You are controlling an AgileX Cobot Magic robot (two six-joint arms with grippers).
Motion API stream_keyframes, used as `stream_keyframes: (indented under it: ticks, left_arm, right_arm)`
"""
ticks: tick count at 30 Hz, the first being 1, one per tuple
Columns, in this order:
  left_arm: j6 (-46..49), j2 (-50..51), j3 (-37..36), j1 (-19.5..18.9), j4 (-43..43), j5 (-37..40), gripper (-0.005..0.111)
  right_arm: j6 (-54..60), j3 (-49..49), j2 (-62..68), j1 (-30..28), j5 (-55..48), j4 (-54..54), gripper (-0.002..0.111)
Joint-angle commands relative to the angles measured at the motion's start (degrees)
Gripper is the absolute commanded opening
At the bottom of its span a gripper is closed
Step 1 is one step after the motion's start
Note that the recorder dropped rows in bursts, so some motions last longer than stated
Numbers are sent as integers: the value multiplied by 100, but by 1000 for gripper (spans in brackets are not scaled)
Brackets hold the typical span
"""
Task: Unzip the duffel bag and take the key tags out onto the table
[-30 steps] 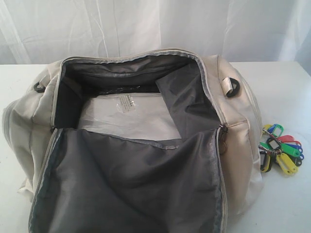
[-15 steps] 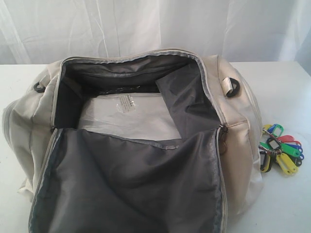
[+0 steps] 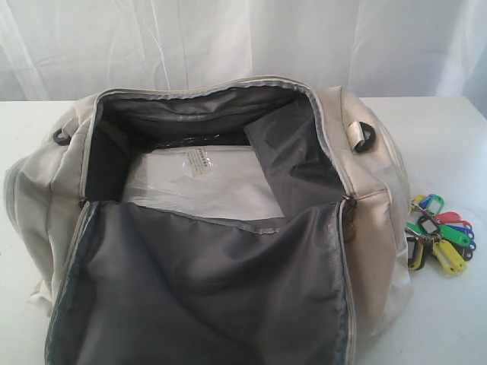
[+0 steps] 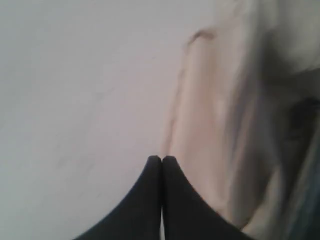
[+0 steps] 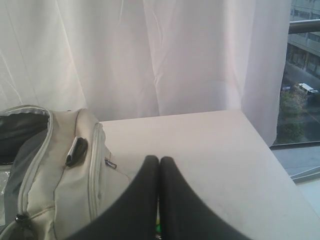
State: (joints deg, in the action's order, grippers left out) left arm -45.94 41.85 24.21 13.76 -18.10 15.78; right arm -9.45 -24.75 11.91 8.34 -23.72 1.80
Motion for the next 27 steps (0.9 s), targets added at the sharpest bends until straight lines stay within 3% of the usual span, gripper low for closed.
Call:
stream_keyframes:
  ticks: [1,5,8,13,20,25,27]
  left_arm:
    - [2860,-30,-170,-574,2799,-1770,1]
    - [2192,-581,-181,-574,1665,-1578,1]
    - [2573,-1068,-181,-574,1392,-1069,1]
    - [4002,-1976,-488,-574,1392,-696,1]
    - [4339,-3295,-1653,-597,1489,-869,1]
    - [4900,-3937,-2421,-1084,2269,-1092,1]
    - [4834,-4185,-2421,-1319,2278,-991,1]
  right_arm:
    - [-21,20,-42,-33,31,15,0]
    - [-21,20,-42,-33,31,15,0]
    - [-21,20,-42,-33,31,15,0]
    - [-21,20,-42,-33,31,15,0]
    - [-21,20,-42,-33,31,15,0]
    - [-21,20,-42,-33,31,15,0]
    - [-21,20,-42,-33,31,15,0]
